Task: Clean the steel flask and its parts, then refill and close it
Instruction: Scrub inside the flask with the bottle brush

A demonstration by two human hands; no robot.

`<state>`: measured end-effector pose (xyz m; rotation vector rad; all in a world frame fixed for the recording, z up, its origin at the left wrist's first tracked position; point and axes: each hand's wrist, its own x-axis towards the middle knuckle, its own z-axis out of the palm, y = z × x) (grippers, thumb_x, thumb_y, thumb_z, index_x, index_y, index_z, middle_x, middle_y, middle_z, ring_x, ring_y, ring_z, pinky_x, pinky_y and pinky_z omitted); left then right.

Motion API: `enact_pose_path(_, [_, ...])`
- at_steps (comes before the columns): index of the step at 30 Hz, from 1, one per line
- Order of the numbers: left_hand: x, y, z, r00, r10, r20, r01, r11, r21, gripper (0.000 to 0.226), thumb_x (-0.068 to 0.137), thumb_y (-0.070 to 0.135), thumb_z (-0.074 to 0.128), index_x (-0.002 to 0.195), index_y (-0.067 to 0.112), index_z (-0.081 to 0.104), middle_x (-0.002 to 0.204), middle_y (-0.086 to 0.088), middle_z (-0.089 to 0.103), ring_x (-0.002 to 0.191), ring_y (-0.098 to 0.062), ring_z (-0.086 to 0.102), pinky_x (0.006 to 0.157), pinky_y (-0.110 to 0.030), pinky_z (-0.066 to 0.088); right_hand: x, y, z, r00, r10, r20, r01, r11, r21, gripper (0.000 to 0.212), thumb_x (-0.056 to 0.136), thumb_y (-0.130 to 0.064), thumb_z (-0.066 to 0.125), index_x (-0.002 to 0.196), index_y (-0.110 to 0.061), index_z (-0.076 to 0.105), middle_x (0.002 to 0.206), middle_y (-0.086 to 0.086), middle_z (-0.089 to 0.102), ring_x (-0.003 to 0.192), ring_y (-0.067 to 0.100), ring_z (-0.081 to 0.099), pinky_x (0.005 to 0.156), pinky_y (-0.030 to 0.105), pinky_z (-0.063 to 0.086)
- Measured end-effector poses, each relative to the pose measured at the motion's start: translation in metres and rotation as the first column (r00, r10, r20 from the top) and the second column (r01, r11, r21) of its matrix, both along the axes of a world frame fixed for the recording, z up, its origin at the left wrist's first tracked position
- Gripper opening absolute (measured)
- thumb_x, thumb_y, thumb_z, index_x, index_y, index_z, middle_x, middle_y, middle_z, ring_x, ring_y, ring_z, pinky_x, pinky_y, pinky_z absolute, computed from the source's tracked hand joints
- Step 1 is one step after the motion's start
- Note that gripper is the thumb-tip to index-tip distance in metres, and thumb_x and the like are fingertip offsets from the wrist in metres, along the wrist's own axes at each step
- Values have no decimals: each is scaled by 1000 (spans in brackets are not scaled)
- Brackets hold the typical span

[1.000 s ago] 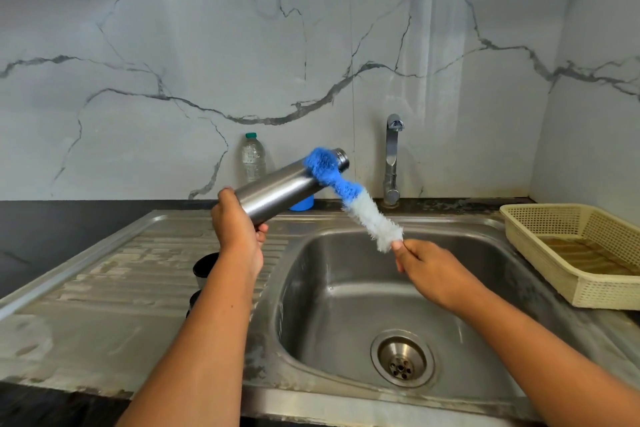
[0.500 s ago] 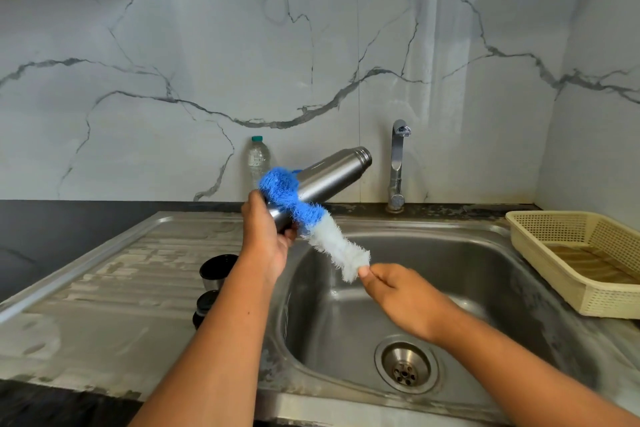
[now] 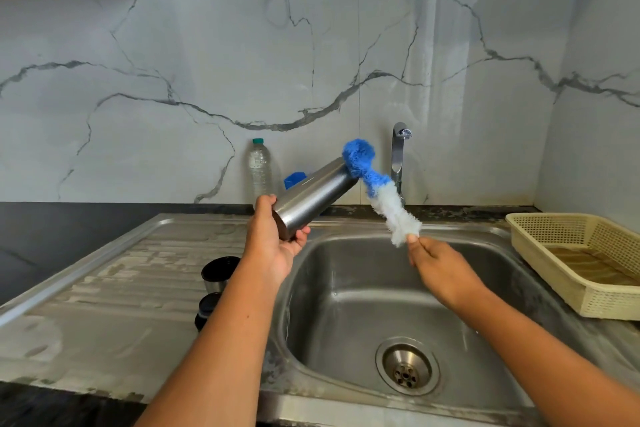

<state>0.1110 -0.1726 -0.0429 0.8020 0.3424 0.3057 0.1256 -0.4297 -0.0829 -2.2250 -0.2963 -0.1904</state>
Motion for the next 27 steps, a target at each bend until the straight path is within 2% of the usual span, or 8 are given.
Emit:
enact_pose_path(4, [-9,-15,1,978,-182,99,199,959,-201,56,86,31,76,133,6,58,127,-30,63,104,-47,69,64,-39,61,-7,8,-3,996,80,40,-82,995,58,42,105,-50,38,85,-26,66,70,-5,62,67,12,58,64,29,44])
enact_pose_path(7, [-14,-25,3,947,-267,181,306,922,-239,53,87,29,76,130,4,56,126,-33,64,104,-49,70,80,-49,62,-11,10,-5,990,130,55,-135,986,95,34,105,-48,41,94,-26,65,67,-4,61,60,8,56,60,26,45])
enact_pose_path(10, [-17,-29,5,943,-261,206,308,920,-243,38,88,25,74,115,1,62,117,-32,68,101,-48,70,93,-52,57,-15,8,-6,984,162,69,-169,978,124,32,104,-47,42,99,-21,60,67,-4,60,60,6,54,61,27,46])
enact_pose_path(12, [-14,-26,3,939,-259,226,311,920,-240,37,84,21,74,114,3,63,121,-29,69,111,-45,67,92,-54,57,-16,6,-8,984,167,64,-174,976,134,32,105,-44,43,98,-18,59,68,-4,59,62,8,53,64,29,46])
enact_pose_path(15, [-8,-18,0,940,-241,240,291,936,-200,48,76,16,71,123,10,61,124,-21,67,119,-38,64,96,-54,54,-14,6,-12,983,183,34,-186,974,129,32,105,-43,44,93,-17,59,68,-4,58,61,7,51,65,30,45])
enact_pose_path(21, [-6,-9,5,965,-128,227,170,970,-176,55,73,24,76,126,12,63,110,-14,75,100,-30,72,96,-42,54,-8,8,-16,978,204,-47,-195,969,153,26,105,-35,45,92,-32,68,69,-5,61,57,3,48,63,24,41])
enact_pose_path(24, [-4,-5,5,979,-75,191,106,982,-154,59,73,27,79,128,13,62,117,-14,75,105,-27,71,85,-37,55,-5,9,-16,973,211,-90,-192,963,190,26,105,-27,48,94,-30,71,75,-3,61,64,8,51,64,26,41])
enact_pose_path(27, [-3,-4,3,989,-37,145,59,988,-145,50,83,30,79,126,13,61,117,-15,74,110,-28,69,83,-38,55,-5,12,-15,970,221,-97,-187,942,277,17,103,-20,54,95,-24,69,84,-1,67,67,9,59,63,28,49])
